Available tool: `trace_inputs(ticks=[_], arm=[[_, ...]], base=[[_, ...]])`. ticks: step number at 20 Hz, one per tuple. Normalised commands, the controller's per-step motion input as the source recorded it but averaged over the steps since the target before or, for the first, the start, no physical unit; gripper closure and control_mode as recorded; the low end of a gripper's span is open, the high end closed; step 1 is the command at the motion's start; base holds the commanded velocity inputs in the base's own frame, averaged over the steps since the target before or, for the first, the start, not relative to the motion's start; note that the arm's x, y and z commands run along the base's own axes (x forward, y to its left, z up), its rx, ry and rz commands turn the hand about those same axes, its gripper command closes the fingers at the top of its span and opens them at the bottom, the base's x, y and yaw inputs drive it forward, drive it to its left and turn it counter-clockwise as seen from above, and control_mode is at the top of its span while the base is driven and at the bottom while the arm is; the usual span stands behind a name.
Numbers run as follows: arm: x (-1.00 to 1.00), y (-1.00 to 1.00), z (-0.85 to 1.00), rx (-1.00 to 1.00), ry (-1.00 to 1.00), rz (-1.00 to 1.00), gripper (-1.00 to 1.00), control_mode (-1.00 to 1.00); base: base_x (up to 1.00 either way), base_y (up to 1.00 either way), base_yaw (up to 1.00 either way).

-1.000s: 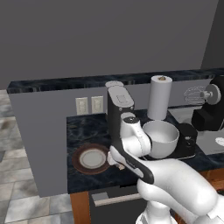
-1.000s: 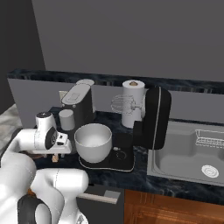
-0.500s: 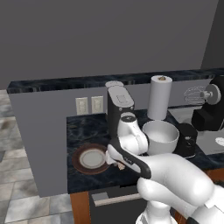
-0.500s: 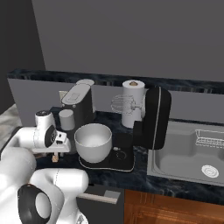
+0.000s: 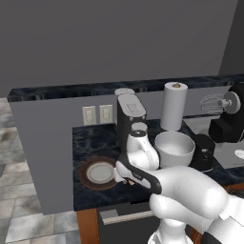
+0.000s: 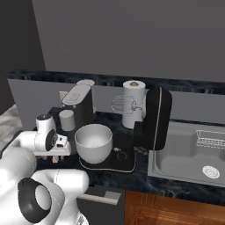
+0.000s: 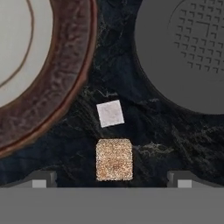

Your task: Add butter and sugar cubes to the stand mixer bowl and then turn on the stand mixer to begin making frosting.

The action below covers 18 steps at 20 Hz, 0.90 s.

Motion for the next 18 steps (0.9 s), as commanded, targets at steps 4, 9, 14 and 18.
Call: trace_inputs(ticks=[4, 9, 14, 18], arm=[[0.12, 0.00, -0.09, 0.00, 0.00, 0.00, -1.00, -1.00], [0.13, 0.00, 0.00, 0.00, 0.00, 0.00, -1.00, -1.00], [0.01, 0.00, -0.06, 0.00, 0.00, 0.00, -1.00, -1.00], [0.00, 0.00, -0.10, 0.00, 0.00, 0.00, -1.00, -1.00]], base=[[0.00, 0.00, 0.00], [0.00, 0.00, 0.00], [0.00, 0.00, 0.00], [0.00, 0.00, 0.00]])
